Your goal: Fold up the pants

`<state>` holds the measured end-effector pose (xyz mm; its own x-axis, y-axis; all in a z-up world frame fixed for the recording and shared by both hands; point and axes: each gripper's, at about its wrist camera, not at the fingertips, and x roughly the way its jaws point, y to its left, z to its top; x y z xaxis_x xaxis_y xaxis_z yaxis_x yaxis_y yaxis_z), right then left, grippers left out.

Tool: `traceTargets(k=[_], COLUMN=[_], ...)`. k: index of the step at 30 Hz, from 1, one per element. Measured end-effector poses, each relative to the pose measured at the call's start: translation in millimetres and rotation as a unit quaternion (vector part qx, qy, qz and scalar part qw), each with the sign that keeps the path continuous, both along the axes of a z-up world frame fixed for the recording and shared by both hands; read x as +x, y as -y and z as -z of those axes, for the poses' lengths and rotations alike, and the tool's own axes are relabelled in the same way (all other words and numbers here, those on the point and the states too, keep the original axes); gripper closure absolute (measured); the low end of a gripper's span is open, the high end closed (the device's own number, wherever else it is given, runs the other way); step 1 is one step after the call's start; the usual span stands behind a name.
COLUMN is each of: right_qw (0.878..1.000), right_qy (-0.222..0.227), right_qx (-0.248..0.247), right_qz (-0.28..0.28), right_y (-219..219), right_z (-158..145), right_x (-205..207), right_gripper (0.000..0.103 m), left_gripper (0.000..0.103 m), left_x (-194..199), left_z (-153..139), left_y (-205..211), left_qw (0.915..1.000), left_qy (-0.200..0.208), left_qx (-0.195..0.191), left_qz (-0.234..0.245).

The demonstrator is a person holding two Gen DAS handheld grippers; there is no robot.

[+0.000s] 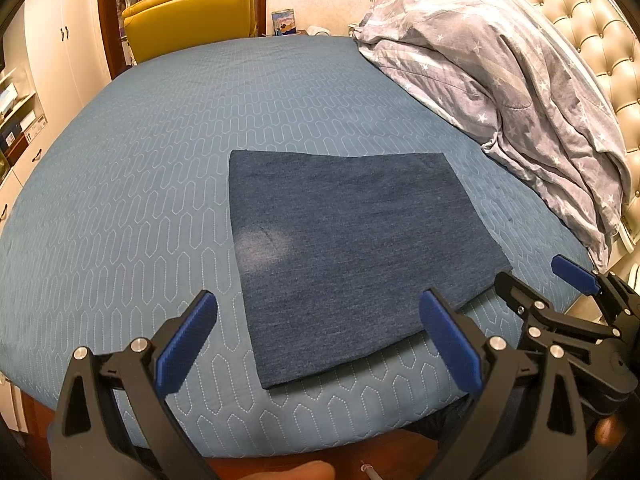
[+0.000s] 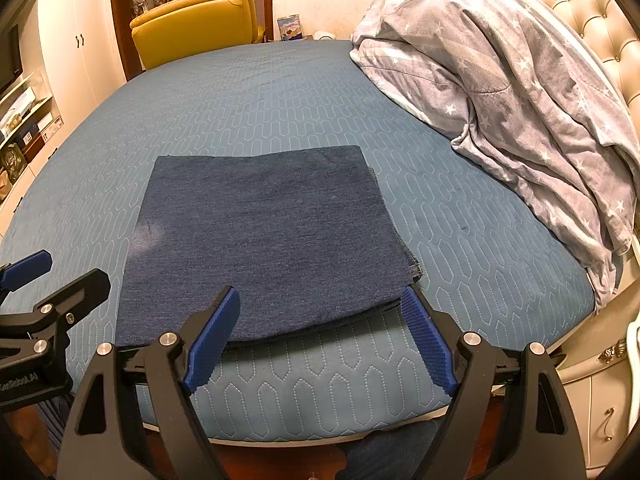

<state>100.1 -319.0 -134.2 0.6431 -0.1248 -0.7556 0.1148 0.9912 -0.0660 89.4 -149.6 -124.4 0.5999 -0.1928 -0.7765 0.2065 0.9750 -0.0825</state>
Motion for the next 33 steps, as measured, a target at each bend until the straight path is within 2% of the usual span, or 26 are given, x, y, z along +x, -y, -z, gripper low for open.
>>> traceTargets(k=[33], right_qw=[1.000], right_qy=[0.003], right_qx=[0.004], right_qz=[0.004], right_y=[-2.6], right_z=[-4.7], right_x=[-2.9], right_gripper=[0.023], left_gripper=[0.002], left_x=[4.2], left_z=[-1.7], left_y=[6.2], left_qw=[1.0000], left_qy=[0.002], left_qx=[-0.002], left_qz=[0.002])
